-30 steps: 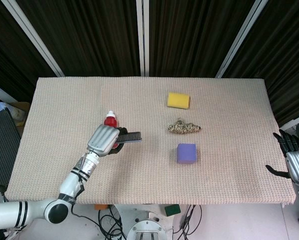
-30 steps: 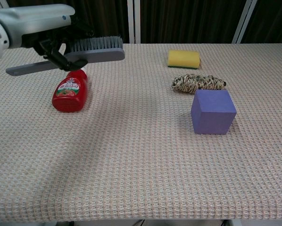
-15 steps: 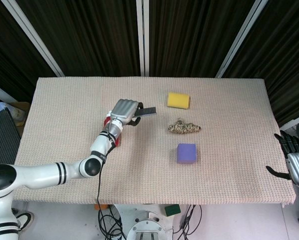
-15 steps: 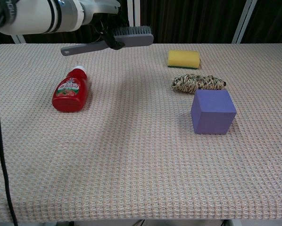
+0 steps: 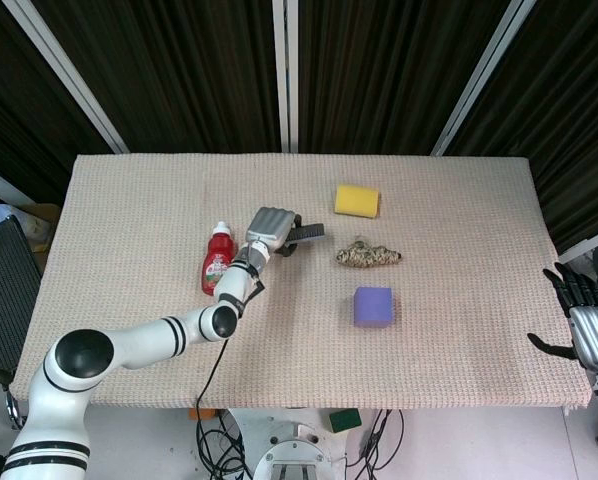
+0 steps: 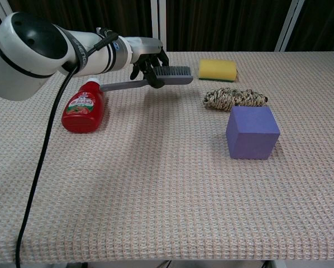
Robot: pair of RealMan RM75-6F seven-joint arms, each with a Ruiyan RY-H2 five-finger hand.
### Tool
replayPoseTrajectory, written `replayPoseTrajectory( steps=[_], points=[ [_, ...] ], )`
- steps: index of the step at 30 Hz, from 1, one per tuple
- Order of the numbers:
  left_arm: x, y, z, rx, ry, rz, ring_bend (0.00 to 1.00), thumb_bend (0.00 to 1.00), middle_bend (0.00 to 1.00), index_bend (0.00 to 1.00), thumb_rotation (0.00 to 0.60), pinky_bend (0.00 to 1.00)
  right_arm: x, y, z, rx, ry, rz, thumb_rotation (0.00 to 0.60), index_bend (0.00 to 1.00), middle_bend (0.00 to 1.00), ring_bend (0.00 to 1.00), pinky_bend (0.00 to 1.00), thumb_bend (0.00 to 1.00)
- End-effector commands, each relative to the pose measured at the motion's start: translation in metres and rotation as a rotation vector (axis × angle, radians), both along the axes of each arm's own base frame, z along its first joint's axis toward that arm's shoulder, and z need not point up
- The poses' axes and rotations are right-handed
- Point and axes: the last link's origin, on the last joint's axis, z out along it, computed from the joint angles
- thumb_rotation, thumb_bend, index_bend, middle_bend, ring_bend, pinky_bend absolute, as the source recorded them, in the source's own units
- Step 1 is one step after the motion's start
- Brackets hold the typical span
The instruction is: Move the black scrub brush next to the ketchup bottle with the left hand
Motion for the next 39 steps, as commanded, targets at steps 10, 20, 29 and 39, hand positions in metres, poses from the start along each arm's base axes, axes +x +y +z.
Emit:
replayPoseTrajectory(
  steps=[10, 20, 29, 39],
  points=[
    [0.001, -0.005, -0.003, -0.009, -0.040, -0.091, 0.20, 0.00, 0.15, 0.00, 0.328, 0.45, -0.001, 0.000, 0.002, -0.002, -0.004, -0.005, 0.600, 0.00, 0.00, 0.00, 0.00, 0.18],
    [-0.044, -0.042, 0.124, 0.248, -0.165, -0.117, 0.08, 0.01, 0.06, 0.03, 0.369, 0.31, 0.000, 0.004, 0.008, -0.016, 0.017, 0.013, 0.600, 0.00, 0.00, 0.00, 0.00, 0.18],
    [-0.246, -0.198, 0.194, 0.548, -0.084, 0.036, 0.08, 0.03, 0.08, 0.07, 0.482, 0.27, -0.004, 0.011, 0.009, -0.071, 0.045, 0.013, 0.600, 0.00, 0.00, 0.00, 0.00, 0.18],
    [-0.322, -0.284, 0.201, 0.613, -0.060, 0.123, 0.08, 0.03, 0.11, 0.07, 0.593, 0.26, -0.007, 0.013, 0.001, -0.050, 0.060, -0.012, 0.600, 0.00, 0.00, 0.00, 0.00, 0.18]
  ],
)
